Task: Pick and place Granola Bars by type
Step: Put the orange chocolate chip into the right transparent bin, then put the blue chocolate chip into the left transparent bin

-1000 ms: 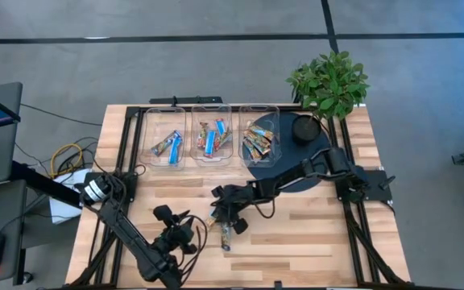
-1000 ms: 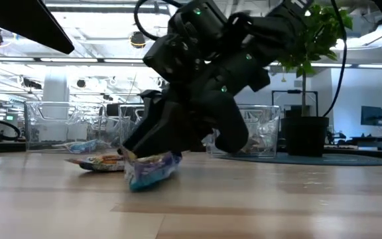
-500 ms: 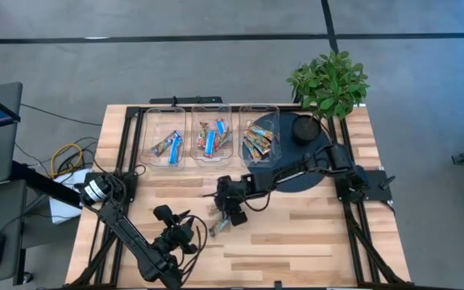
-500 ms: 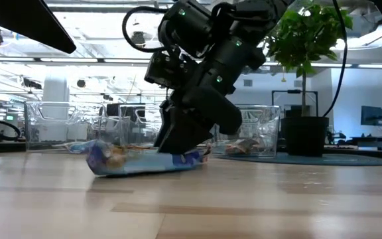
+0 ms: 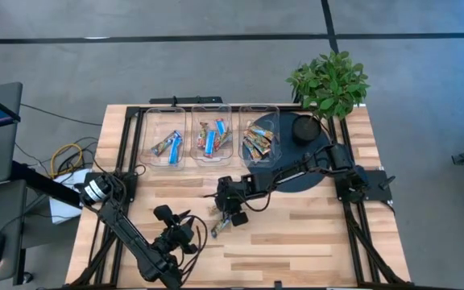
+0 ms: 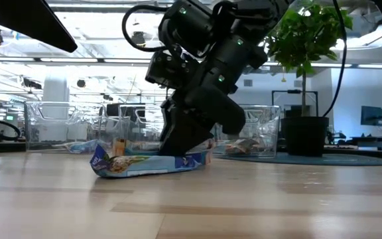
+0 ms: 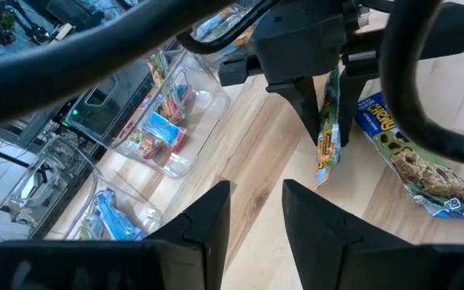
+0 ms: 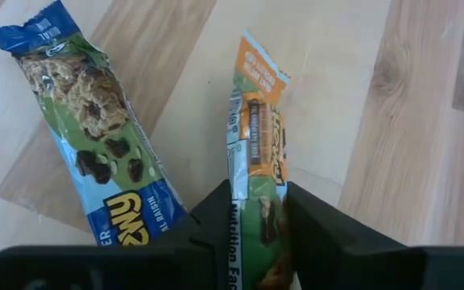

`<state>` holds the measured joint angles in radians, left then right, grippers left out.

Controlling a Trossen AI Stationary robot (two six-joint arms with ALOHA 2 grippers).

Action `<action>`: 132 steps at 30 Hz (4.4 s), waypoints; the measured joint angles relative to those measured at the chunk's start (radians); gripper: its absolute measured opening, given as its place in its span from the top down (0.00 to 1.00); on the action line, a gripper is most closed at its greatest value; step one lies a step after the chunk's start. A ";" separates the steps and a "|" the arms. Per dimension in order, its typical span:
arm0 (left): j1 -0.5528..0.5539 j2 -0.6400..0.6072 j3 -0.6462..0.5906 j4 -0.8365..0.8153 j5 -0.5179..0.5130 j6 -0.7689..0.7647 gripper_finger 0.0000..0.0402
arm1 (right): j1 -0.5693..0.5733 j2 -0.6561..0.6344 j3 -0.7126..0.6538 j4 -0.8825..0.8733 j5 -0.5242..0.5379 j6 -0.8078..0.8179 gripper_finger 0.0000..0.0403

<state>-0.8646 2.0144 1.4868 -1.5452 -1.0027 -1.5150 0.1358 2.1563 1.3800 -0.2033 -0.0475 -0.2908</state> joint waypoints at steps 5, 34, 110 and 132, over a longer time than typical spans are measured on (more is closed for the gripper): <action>0.000 0.000 0.000 0.000 0.000 0.000 0.73 | 0.015 -0.008 -0.002 -0.001 0.012 -0.025 0.81; -0.004 0.000 0.000 0.018 0.011 0.006 0.73 | 0.002 -0.433 -0.003 -0.339 0.557 0.220 0.89; 0.237 0.000 -0.123 0.479 0.055 0.433 0.73 | 0.394 -1.351 -0.598 -0.467 0.710 0.371 0.59; 0.448 0.000 0.056 0.743 0.619 0.689 0.73 | 0.825 -1.521 -0.978 -0.193 0.954 0.392 0.64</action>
<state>-0.4166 2.0140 1.5425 -0.8017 -0.3836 -0.8258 0.9609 0.6354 0.4019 -0.3958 0.9062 0.1015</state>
